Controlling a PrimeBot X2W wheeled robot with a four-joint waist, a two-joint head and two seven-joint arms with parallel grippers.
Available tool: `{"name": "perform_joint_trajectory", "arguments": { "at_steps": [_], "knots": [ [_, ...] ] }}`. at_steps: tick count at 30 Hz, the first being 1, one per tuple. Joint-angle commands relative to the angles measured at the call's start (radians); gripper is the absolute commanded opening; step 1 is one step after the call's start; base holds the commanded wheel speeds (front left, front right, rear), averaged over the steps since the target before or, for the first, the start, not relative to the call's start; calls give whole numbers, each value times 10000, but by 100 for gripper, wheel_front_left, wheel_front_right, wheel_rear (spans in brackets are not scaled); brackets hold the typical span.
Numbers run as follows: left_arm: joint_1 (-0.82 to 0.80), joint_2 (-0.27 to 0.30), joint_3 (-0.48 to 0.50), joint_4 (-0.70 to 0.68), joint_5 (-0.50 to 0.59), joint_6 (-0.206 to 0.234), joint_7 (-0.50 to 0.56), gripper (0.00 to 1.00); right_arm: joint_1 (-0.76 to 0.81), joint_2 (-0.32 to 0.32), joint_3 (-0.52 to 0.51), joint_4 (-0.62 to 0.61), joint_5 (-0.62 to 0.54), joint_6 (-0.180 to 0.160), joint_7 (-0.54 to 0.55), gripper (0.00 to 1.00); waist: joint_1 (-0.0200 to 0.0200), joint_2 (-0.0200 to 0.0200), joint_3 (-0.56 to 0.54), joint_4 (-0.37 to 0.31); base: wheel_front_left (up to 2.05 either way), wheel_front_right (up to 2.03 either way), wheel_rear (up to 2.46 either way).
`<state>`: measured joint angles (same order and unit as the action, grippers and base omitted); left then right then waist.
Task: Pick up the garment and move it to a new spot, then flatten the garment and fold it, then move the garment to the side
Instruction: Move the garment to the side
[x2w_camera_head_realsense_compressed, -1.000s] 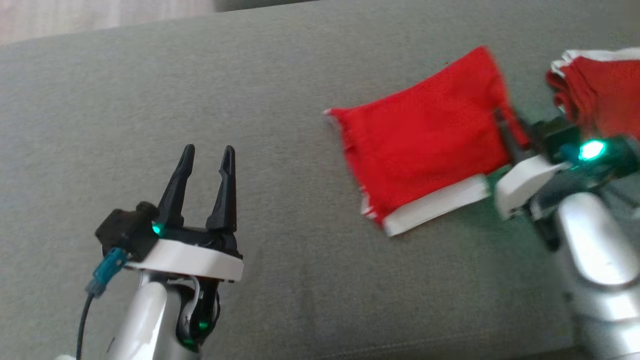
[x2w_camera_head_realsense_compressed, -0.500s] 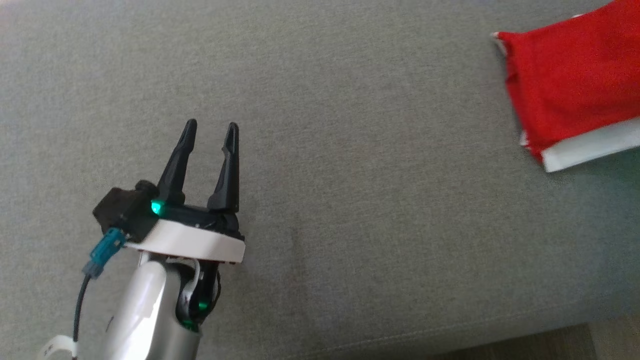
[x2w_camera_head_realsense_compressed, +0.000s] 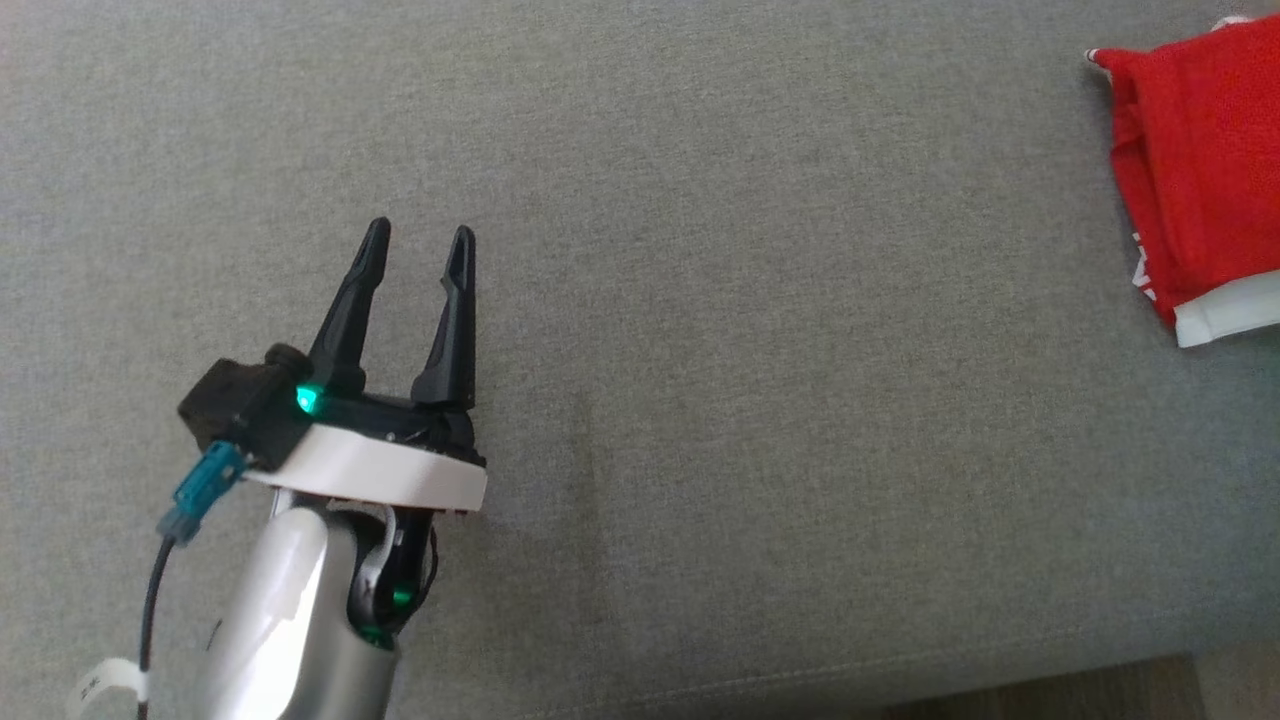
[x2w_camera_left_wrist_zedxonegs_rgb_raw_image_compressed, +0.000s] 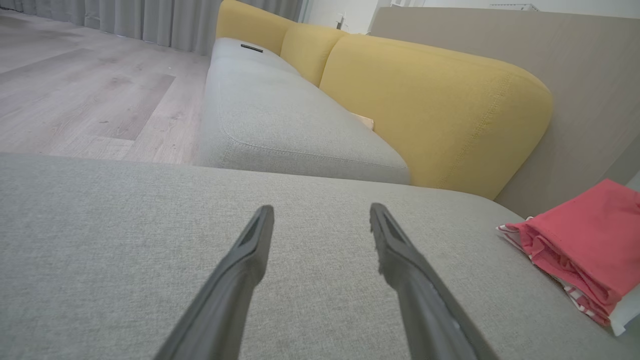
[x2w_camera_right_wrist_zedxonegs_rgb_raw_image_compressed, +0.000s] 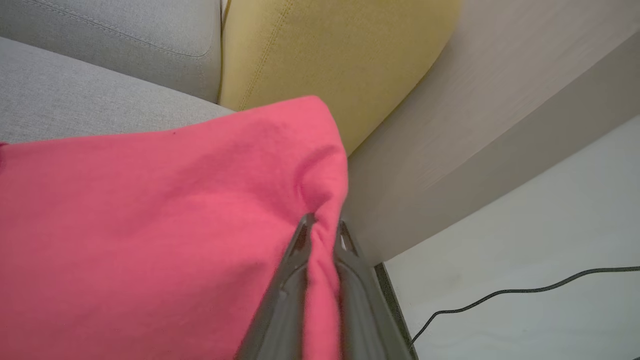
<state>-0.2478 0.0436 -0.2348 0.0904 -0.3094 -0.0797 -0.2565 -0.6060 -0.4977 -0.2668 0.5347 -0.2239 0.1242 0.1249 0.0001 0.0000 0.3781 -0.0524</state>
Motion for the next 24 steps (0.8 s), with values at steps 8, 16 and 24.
{"name": "perform_joint_trajectory", "arguments": {
  "at_steps": [8,16,24],
  "knots": [
    [-184,66,347,-165,85,-48,-53,100,188,298,-369,-1040,-275,65,145,100,-1,0,-224,-81,0,0,0],
    [-47,66,441,-155,-24,24,-53,100,529,1189,167,-2523,-48,65,147,100,-1,0,-987,-114,0,0,0],
    [330,66,653,-300,-112,188,-53,100,1157,2862,1025,-4373,1131,65,-12,100,-1,0,-1888,-45,0,0,0]
  ]
}}
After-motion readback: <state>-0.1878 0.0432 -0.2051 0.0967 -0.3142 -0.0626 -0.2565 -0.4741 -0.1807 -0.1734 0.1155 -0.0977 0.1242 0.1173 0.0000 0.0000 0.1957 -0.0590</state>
